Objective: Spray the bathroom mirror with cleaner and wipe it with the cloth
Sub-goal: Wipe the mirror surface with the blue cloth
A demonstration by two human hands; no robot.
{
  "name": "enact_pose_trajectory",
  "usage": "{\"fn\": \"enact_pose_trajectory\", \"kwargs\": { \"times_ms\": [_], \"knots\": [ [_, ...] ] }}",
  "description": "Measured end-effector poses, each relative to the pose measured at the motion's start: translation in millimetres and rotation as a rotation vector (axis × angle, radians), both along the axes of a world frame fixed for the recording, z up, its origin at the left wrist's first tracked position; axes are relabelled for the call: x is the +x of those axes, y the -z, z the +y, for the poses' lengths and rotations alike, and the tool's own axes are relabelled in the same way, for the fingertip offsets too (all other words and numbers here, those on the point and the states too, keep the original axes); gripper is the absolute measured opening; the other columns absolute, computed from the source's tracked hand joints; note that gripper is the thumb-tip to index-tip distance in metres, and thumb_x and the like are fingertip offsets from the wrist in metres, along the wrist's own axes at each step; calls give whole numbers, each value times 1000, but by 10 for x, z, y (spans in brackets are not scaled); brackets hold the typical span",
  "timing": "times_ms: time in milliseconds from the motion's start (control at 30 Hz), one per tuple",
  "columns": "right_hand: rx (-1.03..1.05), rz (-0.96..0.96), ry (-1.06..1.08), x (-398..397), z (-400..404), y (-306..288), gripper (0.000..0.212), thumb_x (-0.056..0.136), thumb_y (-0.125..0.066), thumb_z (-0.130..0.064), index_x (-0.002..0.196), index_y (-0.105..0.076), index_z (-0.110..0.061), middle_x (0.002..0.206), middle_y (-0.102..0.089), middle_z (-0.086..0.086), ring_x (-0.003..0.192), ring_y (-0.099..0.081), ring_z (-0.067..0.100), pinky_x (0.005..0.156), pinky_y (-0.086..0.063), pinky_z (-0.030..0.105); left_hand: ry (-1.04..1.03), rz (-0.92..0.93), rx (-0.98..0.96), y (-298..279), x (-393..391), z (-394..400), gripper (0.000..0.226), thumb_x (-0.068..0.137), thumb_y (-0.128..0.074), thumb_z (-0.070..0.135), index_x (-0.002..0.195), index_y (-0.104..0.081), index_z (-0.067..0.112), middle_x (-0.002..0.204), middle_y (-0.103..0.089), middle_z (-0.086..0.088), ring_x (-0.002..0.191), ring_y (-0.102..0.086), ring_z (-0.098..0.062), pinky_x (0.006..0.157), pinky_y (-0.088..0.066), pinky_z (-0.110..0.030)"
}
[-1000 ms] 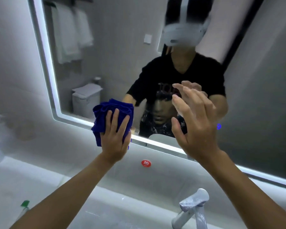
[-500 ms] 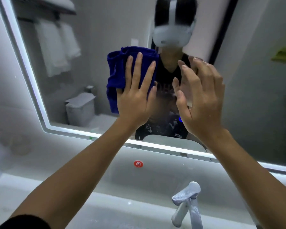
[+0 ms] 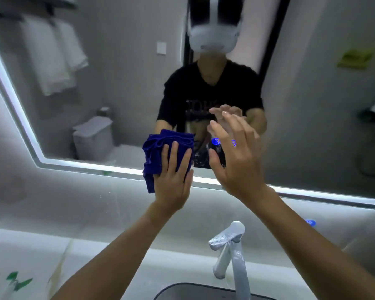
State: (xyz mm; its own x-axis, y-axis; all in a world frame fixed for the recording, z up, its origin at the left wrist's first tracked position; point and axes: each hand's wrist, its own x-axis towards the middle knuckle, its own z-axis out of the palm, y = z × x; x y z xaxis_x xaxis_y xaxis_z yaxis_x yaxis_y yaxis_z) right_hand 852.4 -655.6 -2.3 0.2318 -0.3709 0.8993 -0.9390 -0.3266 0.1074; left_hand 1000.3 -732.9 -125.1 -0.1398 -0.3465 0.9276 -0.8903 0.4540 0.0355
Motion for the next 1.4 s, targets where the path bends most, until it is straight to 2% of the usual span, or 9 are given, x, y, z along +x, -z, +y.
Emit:
{"fn": "enact_pose_trajectory", "kwargs": {
  "times_ms": [333, 467, 600, 733, 933, 1167, 1267, 1333, 1400],
  "knots": [
    [-102, -83, 71, -345, 66, -286, 46, 87, -61, -20, 131, -60, -8, 144, -49, 18, 134, -42, 34, 108, -36, 49, 122, -20, -126, -803, 71, -105, 55, 99, -52, 26, 150, -33, 21, 157, -29, -11, 150, -17, -28, 119, -18, -44],
    [-97, -131, 89, -511, 187, -119, 46, 85, -62, -18, 130, -60, -8, 141, -51, 17, 131, -44, 35, 106, -37, 49, 67, 68, -141, -650, -32, -78, 47, 104, -35, 32, 150, -34, 20, 156, -29, -12, 147, -23, -33, 120, -11, -42],
    [-29, -179, 48, -654, 304, 186, 47, 86, -62, -14, 131, -57, -8, 139, -54, 17, 129, -47, 37, 103, -40, 52, 92, 219, 15, -348, -350, 53, 50, 105, -21, 36, 153, -24, 19, 158, -20, -15, 152, -6, -28, 116, -16, -54],
    [-2, -201, 28, -613, 376, 467, 46, 84, -62, -12, 130, -59, -6, 138, -55, 13, 130, -47, 30, 106, -40, 43, 126, 300, 124, -158, -717, 209, 50, 106, -13, 36, 154, -11, 22, 157, -16, -16, 150, -3, -32, 114, -17, -57],
    [76, -266, 29, -647, 393, 809, 44, 85, -64, -15, 128, -60, -6, 138, -54, 11, 130, -46, 25, 110, -39, 38, 136, 396, 139, 164, -1195, 352, 52, 107, -14, 31, 156, 0, 21, 158, -9, -16, 147, -7, -35, 118, -9, -53],
    [86, -293, 58, -930, 447, 1018, 39, 91, -61, -20, 127, -59, -8, 135, -59, 13, 128, -51, 28, 109, -42, 41, 134, 533, 133, 292, -1824, 460, 55, 107, -19, 22, 156, 6, 19, 161, 1, -17, 151, 7, -32, 112, -23, -58],
    [100, -313, 52, -1079, 456, 1102, 42, 87, -62, -8, 128, -58, -5, 135, -59, 16, 129, -51, 28, 110, -41, 44, 144, 473, 110, 284, -2099, 524, 61, 104, -29, 15, 156, 2, 16, 162, 16, -13, 150, 12, -31, 109, -32, -56],
    [90, -346, 43, -1148, 470, 1141, 43, 86, -61, -3, 128, -57, -3, 133, -59, 17, 129, -51, 28, 111, -40, 43, 186, 450, 124, 270, -2239, 589, 54, 106, -21, 10, 156, 0, 15, 162, 17, -13, 150, 11, -32, 108, -28, -55],
    [50, -434, 36, -1158, 488, 1163, 42, 85, -60, -1, 126, -56, -4, 130, -61, 16, 125, -53, 26, 111, -40, 34, 232, 484, 142, 227, -2316, 637, 57, 102, -30, 8, 155, -11, 15, 163, 13, -13, 151, 2, -33, 110, -27, -53]
  ]
}}
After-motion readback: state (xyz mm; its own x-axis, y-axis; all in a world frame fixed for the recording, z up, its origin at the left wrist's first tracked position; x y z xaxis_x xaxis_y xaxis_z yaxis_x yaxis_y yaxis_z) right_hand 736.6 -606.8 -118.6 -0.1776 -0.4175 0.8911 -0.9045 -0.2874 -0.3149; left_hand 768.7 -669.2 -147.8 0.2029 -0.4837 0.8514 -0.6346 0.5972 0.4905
